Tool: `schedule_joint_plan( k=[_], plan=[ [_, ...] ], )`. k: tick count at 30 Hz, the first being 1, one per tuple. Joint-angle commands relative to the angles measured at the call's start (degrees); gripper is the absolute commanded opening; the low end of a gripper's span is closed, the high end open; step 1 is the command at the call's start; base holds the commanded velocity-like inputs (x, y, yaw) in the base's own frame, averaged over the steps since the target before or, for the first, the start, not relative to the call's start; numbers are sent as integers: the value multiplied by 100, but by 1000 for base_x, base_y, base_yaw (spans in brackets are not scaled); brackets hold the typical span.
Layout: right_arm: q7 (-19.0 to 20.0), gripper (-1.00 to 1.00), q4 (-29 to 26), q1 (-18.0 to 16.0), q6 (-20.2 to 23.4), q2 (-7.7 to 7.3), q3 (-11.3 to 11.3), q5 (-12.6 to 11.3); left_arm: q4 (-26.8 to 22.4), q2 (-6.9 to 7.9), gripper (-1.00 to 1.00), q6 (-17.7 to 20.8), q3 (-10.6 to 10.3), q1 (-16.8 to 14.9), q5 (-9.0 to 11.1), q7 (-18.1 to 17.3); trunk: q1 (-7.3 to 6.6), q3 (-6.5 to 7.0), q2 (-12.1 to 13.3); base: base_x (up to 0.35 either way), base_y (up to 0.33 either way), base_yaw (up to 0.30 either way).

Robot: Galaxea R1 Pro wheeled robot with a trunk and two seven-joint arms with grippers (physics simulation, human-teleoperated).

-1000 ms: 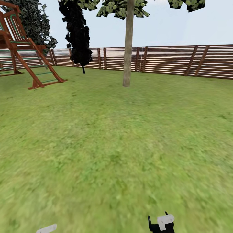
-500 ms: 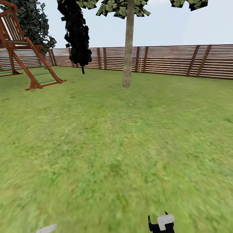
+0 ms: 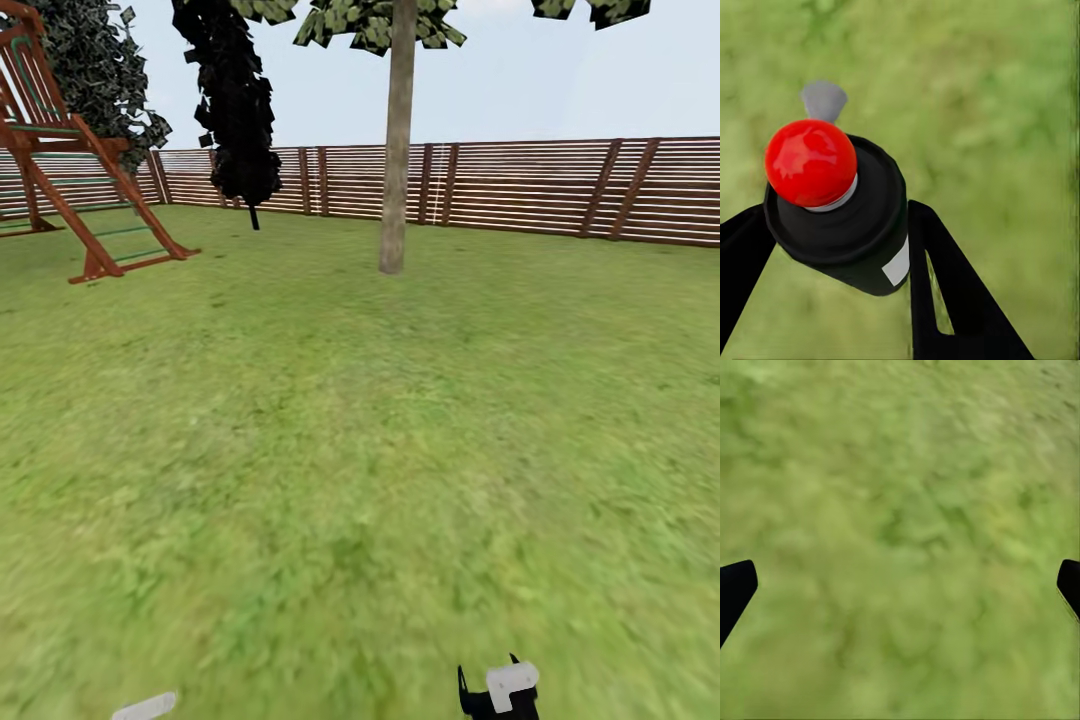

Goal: In the garden, pick up the pesticide atomizer on the floor and spray pesticide onto both trees until each tree trunk is fully covered.

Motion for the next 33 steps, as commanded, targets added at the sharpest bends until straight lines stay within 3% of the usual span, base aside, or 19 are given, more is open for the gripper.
schedule_joint_plan(
  k=[1, 7, 11, 14, 33],
  plan=[
    [2, 100, 0, 0, 0, 0, -1, 0, 0, 0, -100, -1, 0, 0, -1, 0, 0, 0, 0, 340, -80, 0],
    [1, 100, 3, 0, 0, 11, 3, -4, 0, 14, -100, 7, 2, 0, 20, 0, 0, 0, 0, 340, -80, 0],
    [-12, 100, -33, 0, -7, 195, 5, -19, 0, 15, -100, 7, 2, 0, 33, 0, 0, 0, 0, 339, -80, 0],
    [-4, 100, -100, -6, -9, 231, -12, -39, 0, 2, -100, 7, 0, 0, 34, 0, 0, 0, 0, 340, -80, 0],
    [-9, 100, -172, -9, -9, 175, -12, -47, -7, 42, -100, -19, 2, 0, 51, 0, 0, 4, 0, 340, -69, -28]
  ],
)
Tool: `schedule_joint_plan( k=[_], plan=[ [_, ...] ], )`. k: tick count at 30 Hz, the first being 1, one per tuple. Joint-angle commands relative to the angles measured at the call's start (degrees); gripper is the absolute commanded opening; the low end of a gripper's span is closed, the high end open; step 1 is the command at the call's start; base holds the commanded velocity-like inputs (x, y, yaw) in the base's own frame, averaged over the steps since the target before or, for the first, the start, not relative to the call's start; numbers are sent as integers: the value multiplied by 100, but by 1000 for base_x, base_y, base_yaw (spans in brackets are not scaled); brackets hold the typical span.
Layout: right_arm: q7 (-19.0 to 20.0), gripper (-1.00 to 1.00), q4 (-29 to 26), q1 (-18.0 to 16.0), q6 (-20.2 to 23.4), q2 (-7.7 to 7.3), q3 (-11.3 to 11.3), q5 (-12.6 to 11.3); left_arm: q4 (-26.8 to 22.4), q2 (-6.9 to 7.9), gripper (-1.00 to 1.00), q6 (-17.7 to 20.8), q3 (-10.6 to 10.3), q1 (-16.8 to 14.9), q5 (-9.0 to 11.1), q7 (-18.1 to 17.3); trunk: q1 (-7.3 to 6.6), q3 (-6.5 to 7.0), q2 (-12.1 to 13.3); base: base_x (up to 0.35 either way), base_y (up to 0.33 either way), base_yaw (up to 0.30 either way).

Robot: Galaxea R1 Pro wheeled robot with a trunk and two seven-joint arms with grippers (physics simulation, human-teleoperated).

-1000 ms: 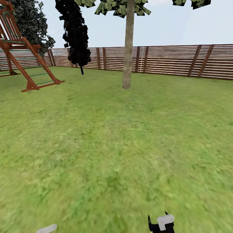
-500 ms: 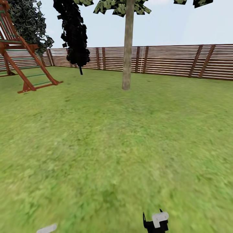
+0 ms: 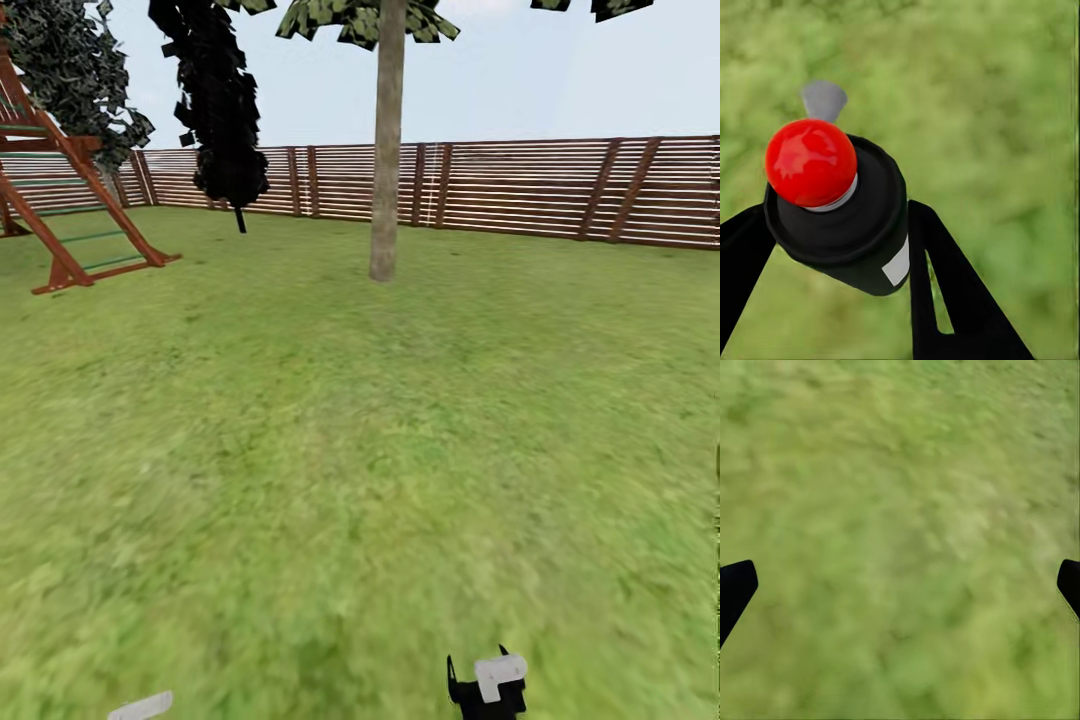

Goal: In the garden, pick up the pesticide atomizer on the floor and spray pesticide onto both trees until each tree trunk is fully covered.

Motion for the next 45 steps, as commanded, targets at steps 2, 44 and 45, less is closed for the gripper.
schedule_joint_plan(
  k=[2, 44, 45],
  plan=[
    [1, 100, 4, 0, 0, 2, 1, 0, 5, -22, -100, 0, -2, 0, -30, 0, 0, 1, 0, 340, -2, -277],
    [-15, 100, 41, 0, 0, 10, 11, 3, 6, -29, -100, 2, -11, 72, -54, -9, 0, -20, 0, 340, 0, -75],
    [-15, 100, 41, 0, 0, 10, 11, 3, 6, -27, -100, 1, -10, 73, -54, -9, 0, -20, 0, 341, 0, 9]
  ],
)
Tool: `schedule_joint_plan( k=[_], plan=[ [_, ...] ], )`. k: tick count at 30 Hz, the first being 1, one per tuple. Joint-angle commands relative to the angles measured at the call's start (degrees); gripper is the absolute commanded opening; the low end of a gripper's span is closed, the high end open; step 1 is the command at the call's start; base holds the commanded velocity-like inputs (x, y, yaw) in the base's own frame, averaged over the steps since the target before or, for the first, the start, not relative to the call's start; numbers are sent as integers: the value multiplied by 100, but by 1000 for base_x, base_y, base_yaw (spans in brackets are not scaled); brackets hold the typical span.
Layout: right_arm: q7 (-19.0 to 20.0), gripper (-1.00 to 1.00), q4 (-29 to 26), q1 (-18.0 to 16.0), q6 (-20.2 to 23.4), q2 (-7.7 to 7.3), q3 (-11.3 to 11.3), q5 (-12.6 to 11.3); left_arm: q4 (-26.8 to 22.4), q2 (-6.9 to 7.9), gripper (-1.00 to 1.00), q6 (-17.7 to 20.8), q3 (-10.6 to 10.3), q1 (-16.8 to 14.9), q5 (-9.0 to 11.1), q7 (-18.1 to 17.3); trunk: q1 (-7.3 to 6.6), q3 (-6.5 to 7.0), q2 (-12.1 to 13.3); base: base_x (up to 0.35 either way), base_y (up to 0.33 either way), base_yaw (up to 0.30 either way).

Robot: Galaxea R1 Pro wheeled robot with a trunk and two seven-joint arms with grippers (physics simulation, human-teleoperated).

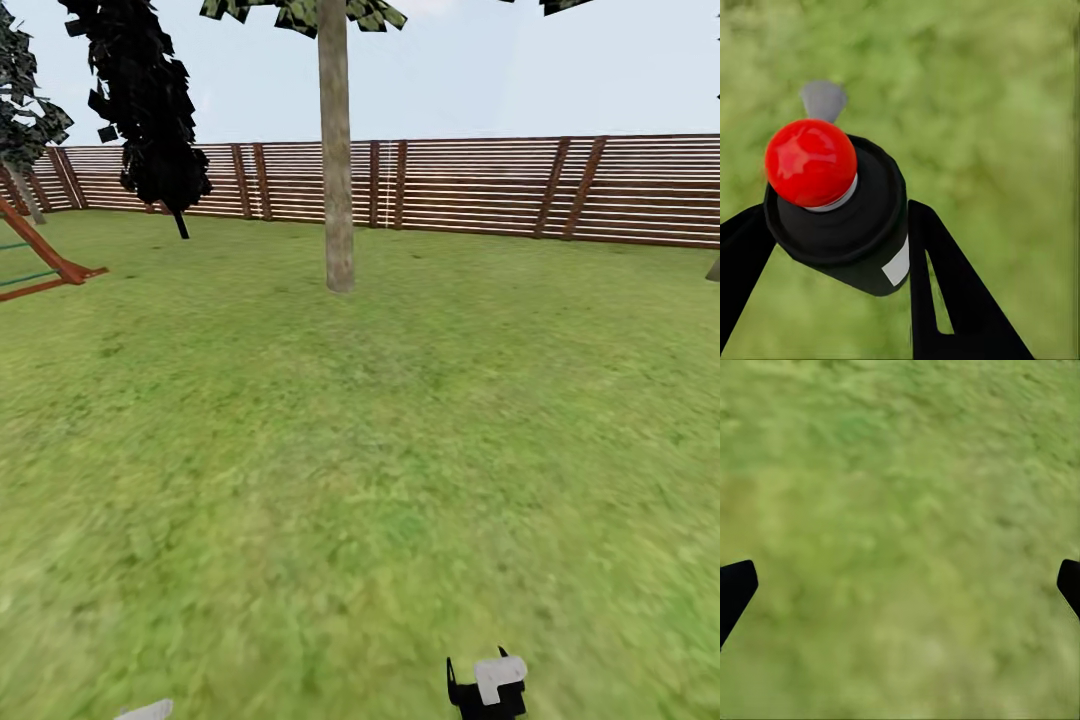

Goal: In the garden, pick up the pesticide atomizer on the floor and spray pesticide onto both trees until each tree trunk is fully covered.

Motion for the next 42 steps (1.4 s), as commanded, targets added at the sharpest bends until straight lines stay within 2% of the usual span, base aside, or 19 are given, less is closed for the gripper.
schedule_joint_plan(
  k=[1, 9, 42],
  plan=[
    [0, 100, 0, 0, 0, 0, 0, 0, 0, 1, -100, -1, -1, -1, -2, 0, 0, -1, 0, 341, 0, 71],
    [0, 100, 0, 0, 0, -2, 0, 2, 0, 10, -100, -1, 0, 4, 9, 0, 0, -22, 0, 342, 0, 176],
    [2, 100, 9, 0, 0, -3, 9, 18, -1, 20, -100, 2, 5, 15, 42, -44, 0, -23, 0, 306, 0, 1]
  ],
)
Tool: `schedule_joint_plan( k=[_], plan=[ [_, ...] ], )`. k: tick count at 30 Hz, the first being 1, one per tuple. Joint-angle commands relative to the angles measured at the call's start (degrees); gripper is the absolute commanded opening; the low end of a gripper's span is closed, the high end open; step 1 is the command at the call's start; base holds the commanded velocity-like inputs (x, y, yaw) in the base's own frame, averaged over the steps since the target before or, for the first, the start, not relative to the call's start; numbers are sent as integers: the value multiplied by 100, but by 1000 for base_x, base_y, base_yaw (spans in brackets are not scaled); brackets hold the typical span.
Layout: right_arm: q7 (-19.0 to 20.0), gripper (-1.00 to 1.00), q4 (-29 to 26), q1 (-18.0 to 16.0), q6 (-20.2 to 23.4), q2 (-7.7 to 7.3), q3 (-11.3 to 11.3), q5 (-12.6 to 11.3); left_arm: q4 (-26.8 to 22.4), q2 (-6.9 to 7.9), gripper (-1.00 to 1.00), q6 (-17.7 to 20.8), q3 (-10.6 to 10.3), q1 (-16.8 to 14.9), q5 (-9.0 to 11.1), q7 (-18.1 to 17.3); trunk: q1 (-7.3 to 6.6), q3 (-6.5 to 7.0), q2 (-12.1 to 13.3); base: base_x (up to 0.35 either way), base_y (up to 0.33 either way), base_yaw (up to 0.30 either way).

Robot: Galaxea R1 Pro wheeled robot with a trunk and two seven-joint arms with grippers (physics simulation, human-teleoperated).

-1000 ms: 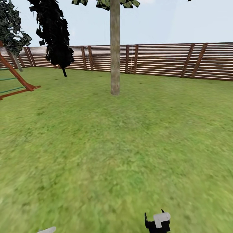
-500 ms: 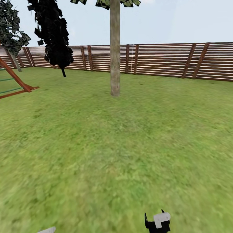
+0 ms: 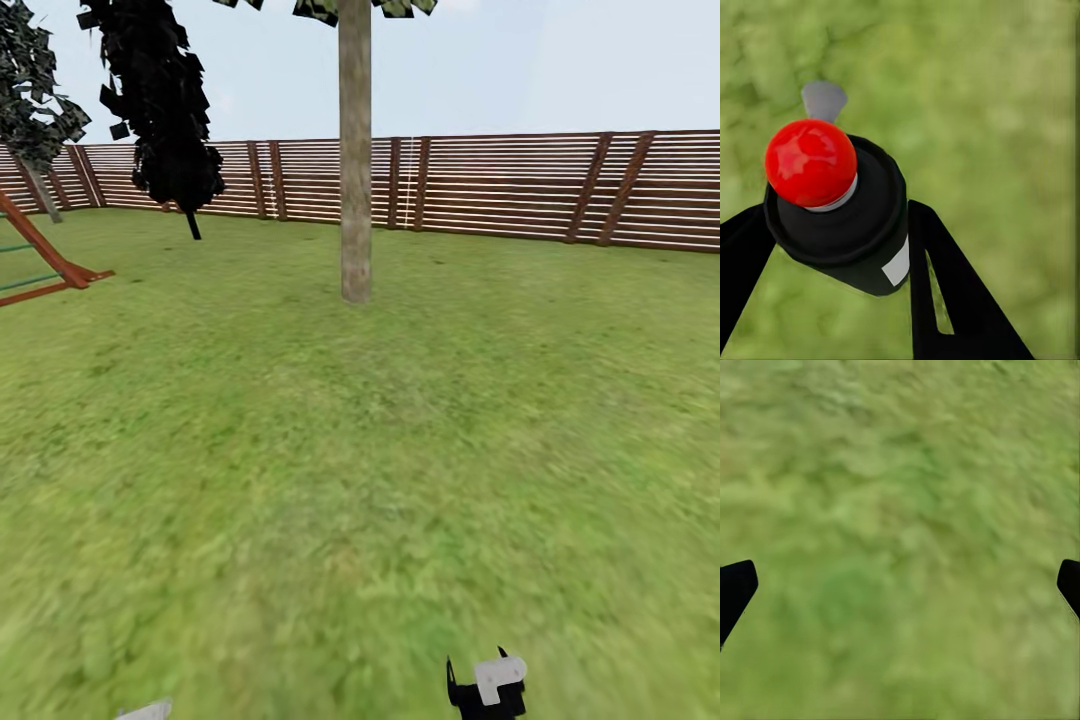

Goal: In the garden, pick up the pesticide atomizer on the floor and spray pesticide onto both trees until each tree trunk is fully covered.

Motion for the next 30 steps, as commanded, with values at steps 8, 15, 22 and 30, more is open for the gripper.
schedule_joint_plan(
  k=[8, 15, 22, 30],
  plan=[
    [5, 100, 0, 0, 0, 0, 0, 0, 1, 0, -100, 6, -4, 0, -17, 0, 0, 0, 0, 343, 0, 0],
    [5, 100, 0, 0, 0, -1, 0, 0, -1, 0, -100, 6, -1, 0, -18, 0, 0, 0, 0, 344, 0, 0],
    [6, 100, 0, 0, 0, 3, 0, 0, 0, 0, -100, 6, 2, 0, -10, 0, 0, 0, 0, 344, 0, 0],
    [6, 100, 0, 0, 0, 3, 0, 0, 1, 0, -100, 6, 0, 0, -9, 0, 0, 0, 0, 344, 0, 0]
  ],
)
